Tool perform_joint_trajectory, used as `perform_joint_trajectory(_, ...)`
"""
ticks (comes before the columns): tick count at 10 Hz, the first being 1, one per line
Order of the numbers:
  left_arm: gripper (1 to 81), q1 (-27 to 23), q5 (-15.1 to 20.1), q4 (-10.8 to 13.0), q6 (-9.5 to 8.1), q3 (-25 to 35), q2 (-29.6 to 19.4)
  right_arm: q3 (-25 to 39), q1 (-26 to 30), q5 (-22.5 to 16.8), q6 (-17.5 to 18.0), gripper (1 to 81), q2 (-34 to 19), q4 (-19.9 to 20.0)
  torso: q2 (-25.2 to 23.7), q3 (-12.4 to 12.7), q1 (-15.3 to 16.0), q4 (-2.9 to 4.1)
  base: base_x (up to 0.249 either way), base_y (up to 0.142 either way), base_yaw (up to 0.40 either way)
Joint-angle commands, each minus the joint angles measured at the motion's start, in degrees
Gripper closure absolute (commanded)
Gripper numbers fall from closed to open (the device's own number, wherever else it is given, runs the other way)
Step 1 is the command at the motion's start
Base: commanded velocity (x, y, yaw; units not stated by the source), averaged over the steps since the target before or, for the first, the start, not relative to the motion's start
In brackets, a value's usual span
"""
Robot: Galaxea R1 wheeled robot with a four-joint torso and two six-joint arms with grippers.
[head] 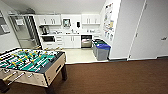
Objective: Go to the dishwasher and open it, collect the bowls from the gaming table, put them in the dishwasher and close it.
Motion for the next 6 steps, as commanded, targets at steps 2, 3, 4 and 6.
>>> perform_joint_trajectory(2, 81.1, -2.0, 2.4, -0.2, 0.0, -0.5, -0.8, -0.5, 1.7, -2.7, -0.1, 81.1, -0.6, -0.3, 0.0, 0.0, 0.0, 0.0, 0.145, 0.0, 0.0)
perform_joint_trajectory(3, 81.1, -2.0, 2.3, -0.2, 0.0, -0.5, -0.8, -0.5, 1.7, -2.7, -0.2, 81.1, -0.6, -0.3, 0.0, 0.0, 0.0, 0.0, 0.145, 0.0, 0.0)
perform_joint_trajectory(4, 81.1, -2.1, 2.3, -0.2, 0.0, -0.5, -0.8, -0.5, 1.7, -2.7, -0.1, 81.1, -0.6, -0.3, 0.0, 0.0, 0.0, 0.0, 0.146, 0.0, 0.0)
perform_joint_trajectory(6, 81.1, -2.1, 2.3, -0.2, 0.0, -0.4, -0.7, -0.5, 1.6, -2.7, -0.2, 81.1, -0.6, -0.4, 0.0, 0.0, 0.0, 0.0, 0.149, 0.0, 0.0)
